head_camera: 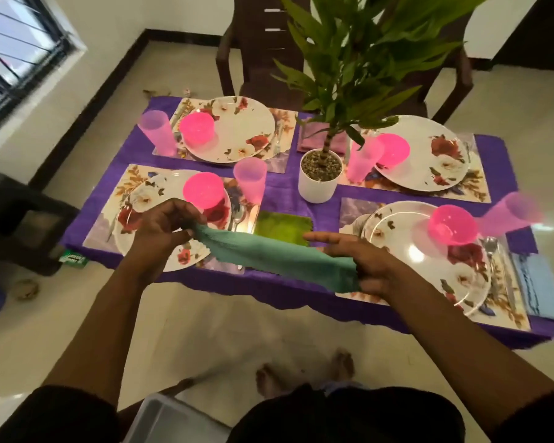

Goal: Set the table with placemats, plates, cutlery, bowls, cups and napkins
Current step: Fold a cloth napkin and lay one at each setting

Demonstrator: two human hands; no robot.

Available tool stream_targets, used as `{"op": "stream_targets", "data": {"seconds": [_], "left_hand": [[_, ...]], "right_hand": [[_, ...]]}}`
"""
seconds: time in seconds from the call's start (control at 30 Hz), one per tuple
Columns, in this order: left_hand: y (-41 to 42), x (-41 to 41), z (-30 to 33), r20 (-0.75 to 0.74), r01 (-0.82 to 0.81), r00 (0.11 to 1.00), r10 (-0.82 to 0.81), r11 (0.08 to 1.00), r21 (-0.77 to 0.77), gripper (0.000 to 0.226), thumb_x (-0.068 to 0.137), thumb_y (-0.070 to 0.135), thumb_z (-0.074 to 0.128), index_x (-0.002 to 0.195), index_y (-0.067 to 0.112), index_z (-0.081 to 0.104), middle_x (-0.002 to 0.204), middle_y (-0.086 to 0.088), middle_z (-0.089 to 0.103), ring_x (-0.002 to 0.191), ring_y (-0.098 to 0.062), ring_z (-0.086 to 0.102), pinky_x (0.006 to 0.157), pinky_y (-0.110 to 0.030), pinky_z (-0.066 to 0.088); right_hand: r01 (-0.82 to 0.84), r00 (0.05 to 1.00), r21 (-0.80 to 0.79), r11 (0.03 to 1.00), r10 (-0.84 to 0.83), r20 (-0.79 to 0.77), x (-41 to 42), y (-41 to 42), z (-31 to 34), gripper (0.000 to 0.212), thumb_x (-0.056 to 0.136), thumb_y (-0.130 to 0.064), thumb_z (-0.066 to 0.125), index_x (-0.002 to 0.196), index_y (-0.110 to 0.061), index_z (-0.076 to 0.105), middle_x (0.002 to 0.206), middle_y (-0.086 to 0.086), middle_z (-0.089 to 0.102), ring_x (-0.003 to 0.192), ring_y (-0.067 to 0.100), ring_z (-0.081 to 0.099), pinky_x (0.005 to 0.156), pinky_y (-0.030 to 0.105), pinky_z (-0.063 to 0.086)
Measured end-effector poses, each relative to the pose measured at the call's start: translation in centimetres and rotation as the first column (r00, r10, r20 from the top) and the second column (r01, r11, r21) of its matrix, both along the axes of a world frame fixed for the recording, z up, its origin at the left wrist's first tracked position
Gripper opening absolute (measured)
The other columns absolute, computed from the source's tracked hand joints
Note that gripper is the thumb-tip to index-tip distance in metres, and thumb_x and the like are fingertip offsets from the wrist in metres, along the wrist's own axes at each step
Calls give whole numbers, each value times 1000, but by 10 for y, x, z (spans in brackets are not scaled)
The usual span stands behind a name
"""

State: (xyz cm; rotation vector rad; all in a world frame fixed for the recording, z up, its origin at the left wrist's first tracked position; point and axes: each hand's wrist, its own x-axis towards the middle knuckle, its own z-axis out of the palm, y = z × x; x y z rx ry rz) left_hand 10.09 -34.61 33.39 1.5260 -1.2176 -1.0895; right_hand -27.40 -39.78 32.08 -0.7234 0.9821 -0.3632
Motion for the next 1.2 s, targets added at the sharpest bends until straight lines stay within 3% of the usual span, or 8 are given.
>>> {"op": "stream_targets", "data": {"seconds": [0.07,0.33,0.57,0.8,0.9,0.97,1.07,1.2], "left_hand": [[-9,-10,4,-15,28,999,-28,1000,-14,50,82,-29,56,96,18,67,99,-8,74,100,-24,70,83,-36,61],[-31,-47,22,89,66,994,-63,997,-36,34,84,-22,65,104,5,73,106,-6,76,103,-23,73,87,-38,60],[-56,-111,31,186,78,981,-60,993,-93,35,84,-18,67,98,12,78,99,-3,78,99,-21,74,84,-37,59],[-75,-184,37,93,99,992,-86,985,-143,26,88,-15,68,95,8,75,104,-12,75,94,-25,72,82,-42,58],[-85,-209,45,68,121,992,-111,977,-174,20,87,-15,70,95,3,74,104,-13,75,94,-26,71,77,-36,62],[-90,-225,50,20,124,992,-122,973,-195,21,85,-17,69,90,3,73,103,-18,75,96,-28,71,78,-39,61],[-97,-246,58,-38,144,987,-156,966,-216,28,83,-19,68,81,8,74,100,-19,76,96,-30,72,79,-40,60],[-100,-282,57,-56,180,978,-201,950,-255,37,81,-23,64,76,12,75,98,-20,77,96,-26,75,77,-34,63]], "right_hand": [[-1,1000,-78,997,-1,-23,-10,5,-2,43,93,-3,64,128,-27,72,136,9,66,123,34,62,95,42,56],[313,936,-399,862,-350,-22,-56,3,2,47,84,12,72,113,-24,78,124,5,69,117,32,65,80,36,60],[257,892,-621,741,-429,-142,-111,-7,26,38,85,10,73,105,-21,78,116,-2,73,116,19,65,95,38,59],[206,869,-684,700,-452,-201,-194,-11,47,30,91,-6,74,84,-35,80,93,-13,76,93,7,70,66,17,57],[117,859,-674,730,-415,-300,-226,-17,55,15,89,-17,78,99,-28,78,107,-3,73,100,24,69,76,45,64],[50,854,-677,735,-383,-353,-243,-18,61,24,85,-16,83,106,-25,76,115,-2,67,104,25,66,81,51,63],[63,843,-714,698,-420,-336,-265,-18,70,34,80,-8,86,109,-20,74,117,-2,66,111,21,63,88,41,62],[130,821,-763,633,-500,-276,-302,-18,69,30,81,-2,83,106,-17,75,110,-5,68,106,17,65,75,21,60]]}}
